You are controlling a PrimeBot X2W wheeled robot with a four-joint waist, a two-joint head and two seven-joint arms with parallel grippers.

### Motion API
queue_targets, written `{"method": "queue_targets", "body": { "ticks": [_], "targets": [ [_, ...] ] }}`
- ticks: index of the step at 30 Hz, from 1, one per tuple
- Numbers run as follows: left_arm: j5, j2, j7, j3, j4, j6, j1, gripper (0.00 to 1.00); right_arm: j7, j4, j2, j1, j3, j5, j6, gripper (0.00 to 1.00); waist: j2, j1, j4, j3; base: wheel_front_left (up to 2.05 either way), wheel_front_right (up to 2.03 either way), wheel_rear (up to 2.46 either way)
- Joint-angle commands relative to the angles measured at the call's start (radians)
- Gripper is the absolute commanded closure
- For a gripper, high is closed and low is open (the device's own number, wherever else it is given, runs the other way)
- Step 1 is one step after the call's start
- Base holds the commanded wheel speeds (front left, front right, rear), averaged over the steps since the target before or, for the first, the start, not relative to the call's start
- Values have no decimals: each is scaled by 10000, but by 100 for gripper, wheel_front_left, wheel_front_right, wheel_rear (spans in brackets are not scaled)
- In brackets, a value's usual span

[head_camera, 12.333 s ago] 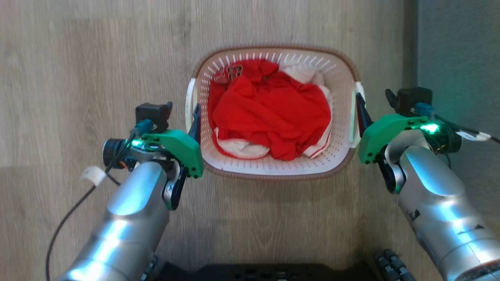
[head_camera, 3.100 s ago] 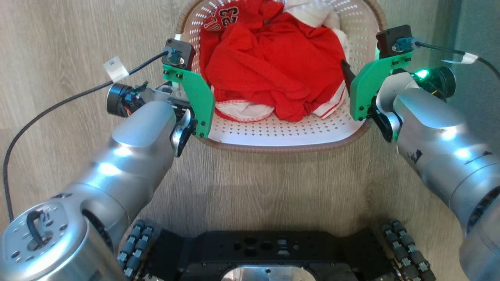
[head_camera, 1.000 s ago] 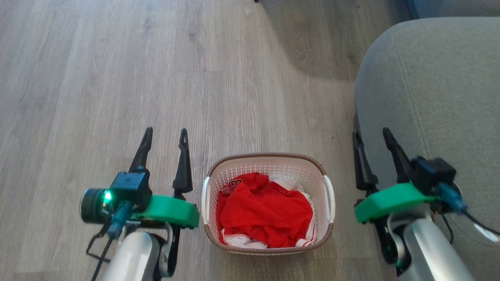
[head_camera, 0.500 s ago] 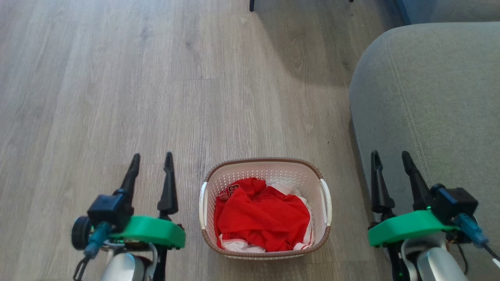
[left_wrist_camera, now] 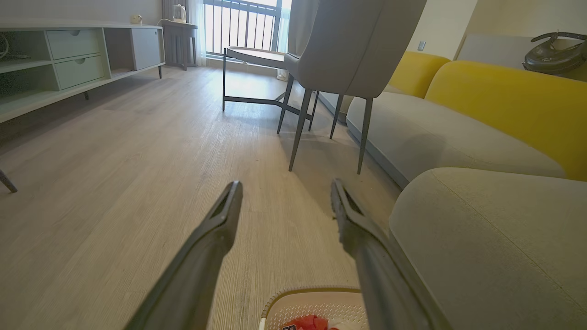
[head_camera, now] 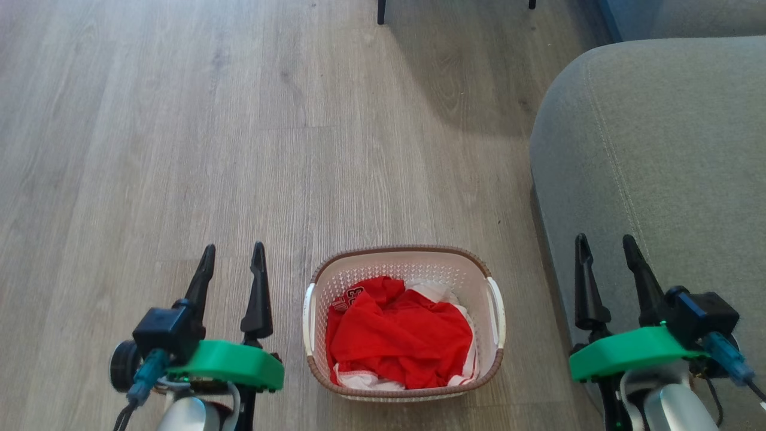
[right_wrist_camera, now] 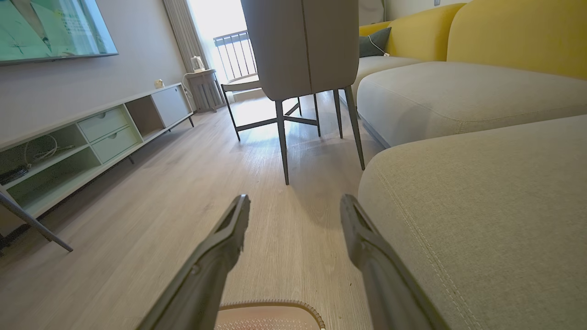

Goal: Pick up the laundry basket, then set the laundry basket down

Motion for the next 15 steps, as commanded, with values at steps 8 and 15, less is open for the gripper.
{"method": "queue_targets", "body": {
  "ticks": [8, 15],
  "targets": [
    [-149, -27, -53, 263, -181, -108, -299, 0, -76, -324, -17, -198, 221, -64, 71, 0, -1, 1, -4, 26, 0, 0, 0],
    [-194, -27, -53, 218, -56, -87, -424, 0, -76, -336, -17, -229, 248, -51, 71, 0, -1, 1, 23, 119, 0, 0, 0]
  ]
}}
